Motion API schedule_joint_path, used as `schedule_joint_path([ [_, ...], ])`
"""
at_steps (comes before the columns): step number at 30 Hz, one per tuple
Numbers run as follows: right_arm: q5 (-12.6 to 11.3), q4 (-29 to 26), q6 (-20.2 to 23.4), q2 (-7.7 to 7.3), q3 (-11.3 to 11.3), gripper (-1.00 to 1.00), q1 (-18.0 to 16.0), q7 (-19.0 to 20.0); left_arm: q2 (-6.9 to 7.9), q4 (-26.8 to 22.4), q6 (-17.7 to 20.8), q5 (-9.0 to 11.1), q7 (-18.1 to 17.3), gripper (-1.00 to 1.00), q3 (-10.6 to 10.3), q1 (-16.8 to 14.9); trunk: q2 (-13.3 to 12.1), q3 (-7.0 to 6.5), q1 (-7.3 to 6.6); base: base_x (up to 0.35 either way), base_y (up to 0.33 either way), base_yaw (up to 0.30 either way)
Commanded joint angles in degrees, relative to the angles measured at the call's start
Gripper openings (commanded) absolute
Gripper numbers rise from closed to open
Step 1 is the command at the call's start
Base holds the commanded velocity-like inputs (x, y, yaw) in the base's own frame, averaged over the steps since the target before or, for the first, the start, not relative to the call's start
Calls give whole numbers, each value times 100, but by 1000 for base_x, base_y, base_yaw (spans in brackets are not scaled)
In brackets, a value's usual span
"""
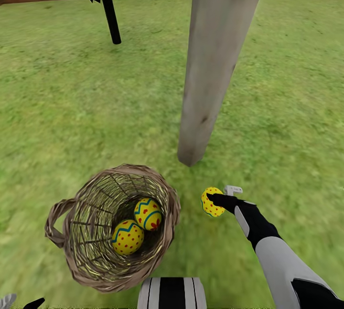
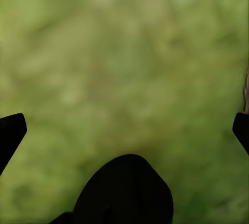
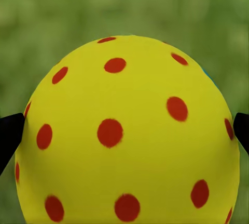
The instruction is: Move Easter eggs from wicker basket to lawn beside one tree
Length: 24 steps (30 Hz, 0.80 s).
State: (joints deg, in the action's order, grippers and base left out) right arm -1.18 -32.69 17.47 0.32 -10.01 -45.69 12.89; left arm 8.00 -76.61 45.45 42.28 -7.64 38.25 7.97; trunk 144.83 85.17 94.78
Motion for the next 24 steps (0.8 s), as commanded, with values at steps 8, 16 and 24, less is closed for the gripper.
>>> schedule_joint_path([
  [8, -14, -9, 37, 3, -27, -100, -1, 29, 0, -3, 25, -18, -32, 100, 7, 2, 6, 70, 7, 0, 0, 0],
  [16, -14, -8, 37, 3, -27, -100, -1, 29, 0, -3, 25, -18, -35, 100, 7, 1, 10, 136, 15, 0, 0, 0],
  [24, -14, -9, 37, 3, -30, -100, -2, 29, 0, -3, 28, -12, -36, 100, 7, 3, 16, 247, 27, 0, 0, 0],
])
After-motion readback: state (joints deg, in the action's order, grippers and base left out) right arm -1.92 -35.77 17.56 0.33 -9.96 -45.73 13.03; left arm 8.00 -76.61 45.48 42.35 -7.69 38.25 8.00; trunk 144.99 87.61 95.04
